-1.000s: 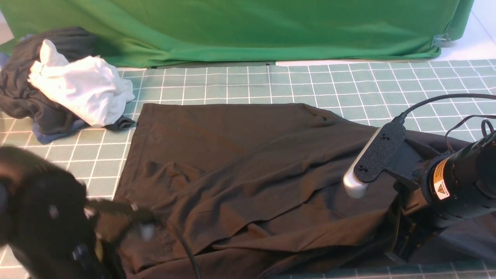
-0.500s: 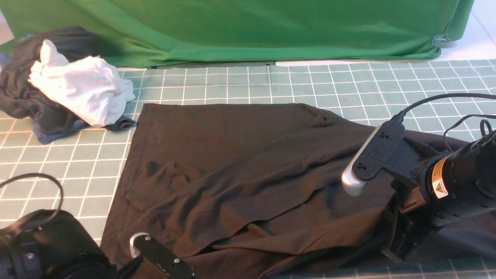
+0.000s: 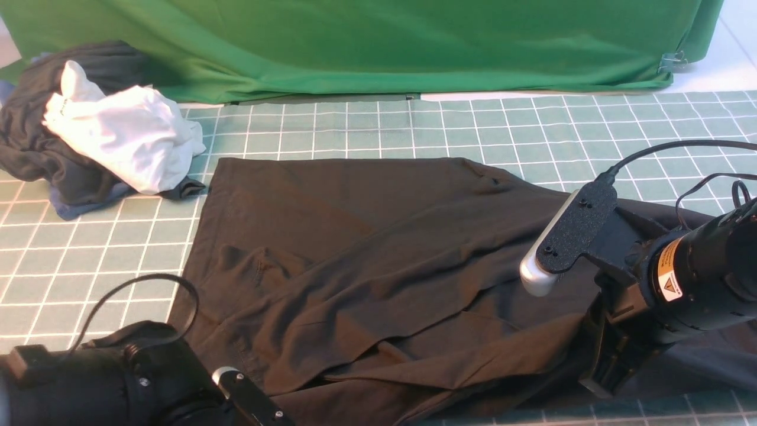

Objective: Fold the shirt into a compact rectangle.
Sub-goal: 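Fold the black garment in half by bringing its near edge over to the far edge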

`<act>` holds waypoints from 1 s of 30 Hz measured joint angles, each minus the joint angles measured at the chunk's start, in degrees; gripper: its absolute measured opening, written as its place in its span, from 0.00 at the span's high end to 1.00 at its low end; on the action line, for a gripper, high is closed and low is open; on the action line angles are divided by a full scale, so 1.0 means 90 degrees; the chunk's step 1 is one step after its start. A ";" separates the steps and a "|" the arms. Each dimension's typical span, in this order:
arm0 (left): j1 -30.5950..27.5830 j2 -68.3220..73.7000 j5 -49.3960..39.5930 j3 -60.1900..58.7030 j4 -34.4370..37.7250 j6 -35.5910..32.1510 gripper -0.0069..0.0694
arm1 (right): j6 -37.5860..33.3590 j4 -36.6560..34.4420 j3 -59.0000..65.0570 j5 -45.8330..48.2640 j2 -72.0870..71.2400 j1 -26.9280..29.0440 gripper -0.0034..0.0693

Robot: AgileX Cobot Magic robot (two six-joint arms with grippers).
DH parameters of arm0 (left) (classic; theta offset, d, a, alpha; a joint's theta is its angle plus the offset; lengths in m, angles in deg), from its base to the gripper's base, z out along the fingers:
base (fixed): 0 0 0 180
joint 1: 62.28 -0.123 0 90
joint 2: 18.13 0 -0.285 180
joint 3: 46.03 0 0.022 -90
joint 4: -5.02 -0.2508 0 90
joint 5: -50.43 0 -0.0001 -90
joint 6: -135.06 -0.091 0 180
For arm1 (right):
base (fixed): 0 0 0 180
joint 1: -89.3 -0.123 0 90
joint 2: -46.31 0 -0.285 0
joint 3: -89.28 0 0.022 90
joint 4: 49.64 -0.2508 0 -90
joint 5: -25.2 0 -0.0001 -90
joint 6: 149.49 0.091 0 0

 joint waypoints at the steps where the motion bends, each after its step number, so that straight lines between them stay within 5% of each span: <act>1: 0.0000 0.0013 0.0005 0.0005 0.0000 0.0000 0.35 | 0.0000 0.0000 0.0000 -0.0006 0.0000 0.0000 0.91; 8: 0.0010 0.0019 0.0019 0.0007 -0.0248 0.0000 0.81 | 0.0000 0.0000 0.0000 -0.0012 0.0000 0.0000 0.91; 10: 0.0010 0.0019 0.0019 0.0013 -0.0357 0.0033 0.87 | 0.0000 0.0000 0.0000 -0.0015 0.0000 0.0000 0.91; 25: -0.0037 -0.1051 -0.0661 0.1354 -0.1800 0.0776 0.90 | 0.0000 0.0000 0.0000 -0.0020 0.0000 0.0000 0.91; 30: -0.0722 -0.1073 -0.0518 0.1762 -0.1919 0.0845 0.90 | 0.0000 0.0021 -0.0179 -0.0014 0.0005 0.0000 0.91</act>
